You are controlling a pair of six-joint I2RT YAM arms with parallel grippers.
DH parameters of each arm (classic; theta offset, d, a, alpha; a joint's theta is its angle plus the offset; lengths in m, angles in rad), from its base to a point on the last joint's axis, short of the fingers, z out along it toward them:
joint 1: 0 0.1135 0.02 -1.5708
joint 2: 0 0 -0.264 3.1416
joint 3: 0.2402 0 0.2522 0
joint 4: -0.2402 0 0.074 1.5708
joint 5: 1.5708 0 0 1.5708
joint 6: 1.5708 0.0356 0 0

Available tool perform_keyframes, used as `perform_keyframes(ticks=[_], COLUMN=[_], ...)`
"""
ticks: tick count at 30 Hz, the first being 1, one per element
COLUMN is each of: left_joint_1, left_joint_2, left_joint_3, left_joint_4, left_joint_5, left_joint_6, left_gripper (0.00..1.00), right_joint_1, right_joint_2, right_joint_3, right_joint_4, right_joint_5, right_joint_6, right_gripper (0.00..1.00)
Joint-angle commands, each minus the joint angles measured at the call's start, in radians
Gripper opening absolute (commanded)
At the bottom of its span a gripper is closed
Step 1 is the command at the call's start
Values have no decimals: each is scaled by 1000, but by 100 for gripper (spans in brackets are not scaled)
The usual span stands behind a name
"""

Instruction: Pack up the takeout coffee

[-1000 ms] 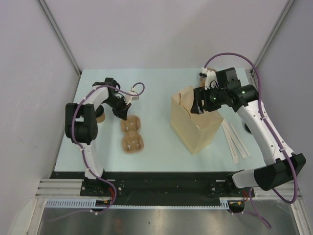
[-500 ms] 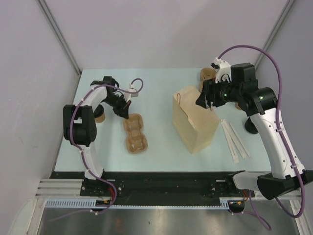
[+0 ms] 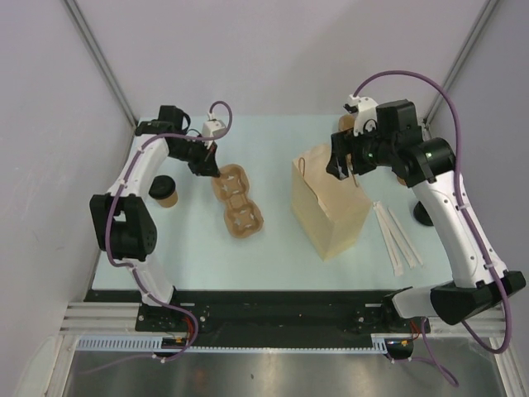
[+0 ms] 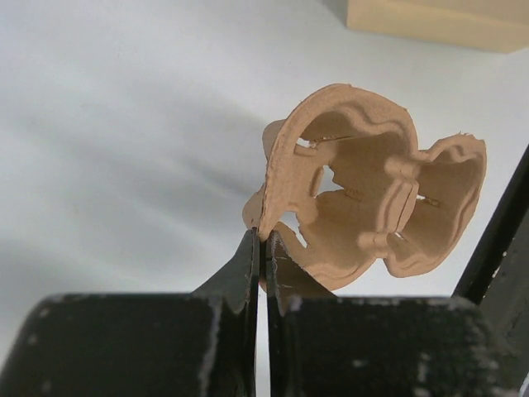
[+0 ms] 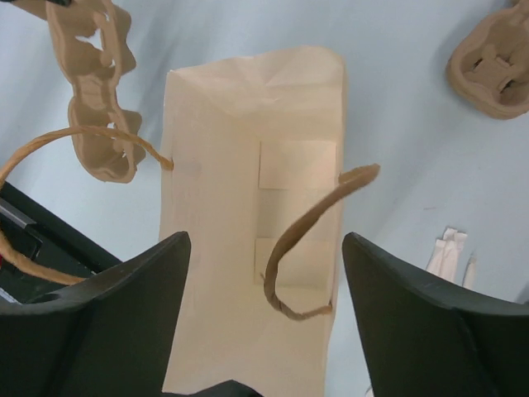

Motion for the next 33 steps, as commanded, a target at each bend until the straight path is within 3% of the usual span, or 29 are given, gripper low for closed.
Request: perform_keyframes(ticks=[1,6,7,13,15,17,18,21,26,33], left_joint_1=[17,28,28,20,14,-1,-6,-17,-17,-9], left_joint_2=[-81,-145,-156,-233,-236,-233,-237,-254,-264,-311], left_joint_3=[52,115,132,239,301,357,367,358,330,233], left_joint_4=[19,81,125,424,475,496,525,588,615,645], left_joint_5=[117,179,190,145,95,55,46,13,9,-30], left_joint_6=[-92,-198,-271,-639,-710,-739,-773,-817,-873,-896], left_gripper=[0,0,0,0,0,0,0,0,0,0], right_joint_1=[9,-27,-32,-53,-58,-63,-63,-63,-57,-17], right_joint_2=[29,25,22,-11,-20,-25,-26,-23,-8,43], right_joint_3=[16,7,-1,-38,-42,-47,-46,-1,190,269], right_joint_4=[-24,-31,-31,-1,3,5,5,3,17,184], right_joint_5=[41,44,35,-49,-55,-28,-11,41,-44,-85], right_joint_6=[-69,-48,-40,32,44,50,46,17,-117,-272], right_gripper=[70,59,48,12,8,19,41,73,91,88])
